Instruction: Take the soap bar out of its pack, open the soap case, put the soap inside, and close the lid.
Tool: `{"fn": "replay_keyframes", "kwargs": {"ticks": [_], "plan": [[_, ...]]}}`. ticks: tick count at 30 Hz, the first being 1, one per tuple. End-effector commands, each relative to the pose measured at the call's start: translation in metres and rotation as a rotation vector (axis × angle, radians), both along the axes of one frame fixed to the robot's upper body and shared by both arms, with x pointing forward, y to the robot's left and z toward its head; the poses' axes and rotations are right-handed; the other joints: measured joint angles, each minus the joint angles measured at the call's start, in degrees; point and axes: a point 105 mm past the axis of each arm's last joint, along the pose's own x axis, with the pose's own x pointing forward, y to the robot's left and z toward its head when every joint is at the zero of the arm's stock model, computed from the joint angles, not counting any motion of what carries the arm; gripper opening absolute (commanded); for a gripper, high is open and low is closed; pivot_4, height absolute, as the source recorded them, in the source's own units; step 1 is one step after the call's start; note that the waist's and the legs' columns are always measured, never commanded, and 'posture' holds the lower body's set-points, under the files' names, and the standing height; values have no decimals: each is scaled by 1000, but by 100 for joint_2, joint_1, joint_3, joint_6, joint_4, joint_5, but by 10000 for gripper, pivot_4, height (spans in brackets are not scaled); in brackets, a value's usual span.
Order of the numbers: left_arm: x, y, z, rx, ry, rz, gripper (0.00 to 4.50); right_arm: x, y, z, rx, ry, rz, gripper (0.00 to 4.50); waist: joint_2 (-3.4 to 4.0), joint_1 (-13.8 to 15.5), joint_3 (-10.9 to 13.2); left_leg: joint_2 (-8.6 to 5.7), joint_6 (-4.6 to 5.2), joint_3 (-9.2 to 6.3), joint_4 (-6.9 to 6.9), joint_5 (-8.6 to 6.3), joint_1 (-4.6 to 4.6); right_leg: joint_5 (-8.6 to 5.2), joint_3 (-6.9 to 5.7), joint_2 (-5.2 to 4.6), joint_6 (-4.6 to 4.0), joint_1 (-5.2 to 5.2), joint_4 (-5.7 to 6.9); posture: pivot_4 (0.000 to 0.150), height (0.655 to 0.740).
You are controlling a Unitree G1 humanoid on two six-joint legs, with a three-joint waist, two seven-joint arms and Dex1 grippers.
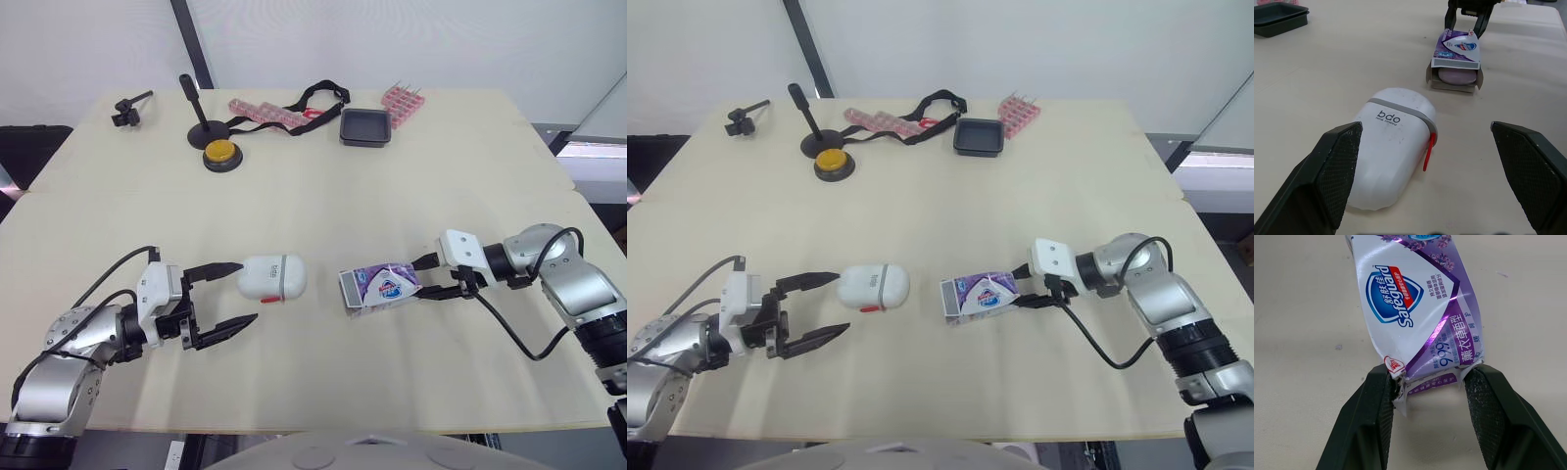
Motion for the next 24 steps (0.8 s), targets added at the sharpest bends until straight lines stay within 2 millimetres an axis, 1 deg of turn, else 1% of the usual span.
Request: {"fn": "replay_keyframes", "kwargs": {"ticks": [1, 6, 9, 11, 14, 19, 24], "plan": [[-1, -1, 7, 10, -41, -10, 45000, 2, -1, 8, 0, -30, 0, 22166, 0, 0, 0, 0, 0, 0, 0, 0, 0, 0, 0, 0, 0, 0, 0, 1500, 7291], [-1, -1, 7, 11, -40, -8, 45000, 4, -5, 23, -31, -55, -10, 22166, 0, 5, 0, 0, 0, 0, 1, 0, 0, 0, 0, 0, 0, 0, 0, 1500, 7291], [-1, -1, 7, 12, -38, -10, 45000, 9, -9, 41, -65, -78, -67, 22166, 2, 11, 1, 0, 0, 0, 2, 0, 0, 0, 1, 1, 0, -2, 0, 1500, 7291], [-1, -1, 6, 13, -38, -11, 45000, 10, -13, 48, -110, -87, -91, 22166, 2, 11, 1, 0, 0, 0, 3, 0, 1, 0, 2, 2, 0, -2, 2, 1500, 7291], [-1, -2, 6, 11, -37, -13, 45000, 10, -13, 57, -153, -87, -130, 22166, 1, 15, 0, 4, -1, 0, 3, 0, 2, 0, 8, 6, 0, -2, 3, 1500, 7291], [0, -4, 5, 10, -36, -18, 45000, 3, -14, 61, -250, -97, -128, 22166, 1, 46, 1, 5, -3, 0, 3, -1, 2, 0, 13, 7, 1, -2, 2, 1500, 7291], [1, -5, 5, 8, -34, -20, 45000, 4, -18, 63, -310, -140, -123, 22166, 1, 53, 0, 5, -4, 0, 3, -2, 2, 1, 15, 6, 1, -2, 3, 1500, 7291]]}}
